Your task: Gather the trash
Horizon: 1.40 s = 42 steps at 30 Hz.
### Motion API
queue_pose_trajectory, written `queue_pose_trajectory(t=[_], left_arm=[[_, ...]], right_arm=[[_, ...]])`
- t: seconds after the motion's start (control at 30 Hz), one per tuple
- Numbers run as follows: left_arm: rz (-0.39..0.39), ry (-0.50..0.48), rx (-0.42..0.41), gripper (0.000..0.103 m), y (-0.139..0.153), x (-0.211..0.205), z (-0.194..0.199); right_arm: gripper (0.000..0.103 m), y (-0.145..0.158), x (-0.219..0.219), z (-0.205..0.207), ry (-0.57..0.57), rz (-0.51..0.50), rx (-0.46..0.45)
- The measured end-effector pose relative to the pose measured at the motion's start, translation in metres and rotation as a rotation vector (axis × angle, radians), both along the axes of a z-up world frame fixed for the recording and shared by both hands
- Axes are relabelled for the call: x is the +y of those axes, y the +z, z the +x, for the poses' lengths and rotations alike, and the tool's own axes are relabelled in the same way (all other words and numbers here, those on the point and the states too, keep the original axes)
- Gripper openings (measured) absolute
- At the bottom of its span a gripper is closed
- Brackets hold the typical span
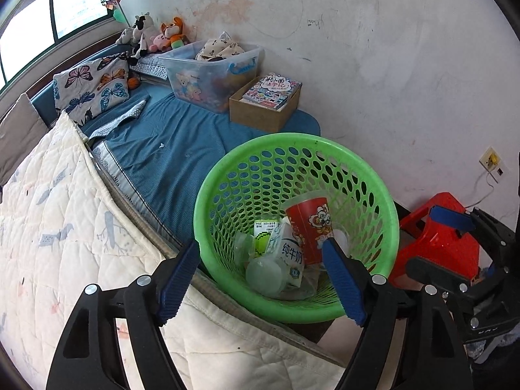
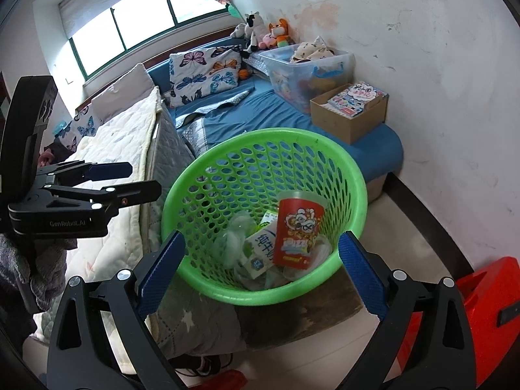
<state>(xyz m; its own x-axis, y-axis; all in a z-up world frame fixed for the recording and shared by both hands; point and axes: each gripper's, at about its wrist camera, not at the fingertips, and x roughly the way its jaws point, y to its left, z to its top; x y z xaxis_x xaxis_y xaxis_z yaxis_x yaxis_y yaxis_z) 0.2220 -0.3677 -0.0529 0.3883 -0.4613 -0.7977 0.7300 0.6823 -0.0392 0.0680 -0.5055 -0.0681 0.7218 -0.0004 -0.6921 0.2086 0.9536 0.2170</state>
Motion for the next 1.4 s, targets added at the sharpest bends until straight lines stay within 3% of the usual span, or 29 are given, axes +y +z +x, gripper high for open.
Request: queue_pose_trajectory(t=[0.43, 0.67, 1.4], left_arm=[[-0.064, 0.052, -0.057, 0.086, 0.026, 0.059, -0.026], [-0.098, 0.167, -0.085, 0.092, 0.038, 0.123, -0.040], [-0.133, 0.540, -0.211, 0.094, 0.060, 0.306, -0.098]], right_arm=[[0.095, 0.011, 0.041, -0.010, 0.053, -0.014, -0.020], [0.097, 0.023, 0.080, -0.012, 0.096, -0.056, -0.033], [0.099, 0.043, 0.203, -0.009, 0.290, -0.105, -0.091]])
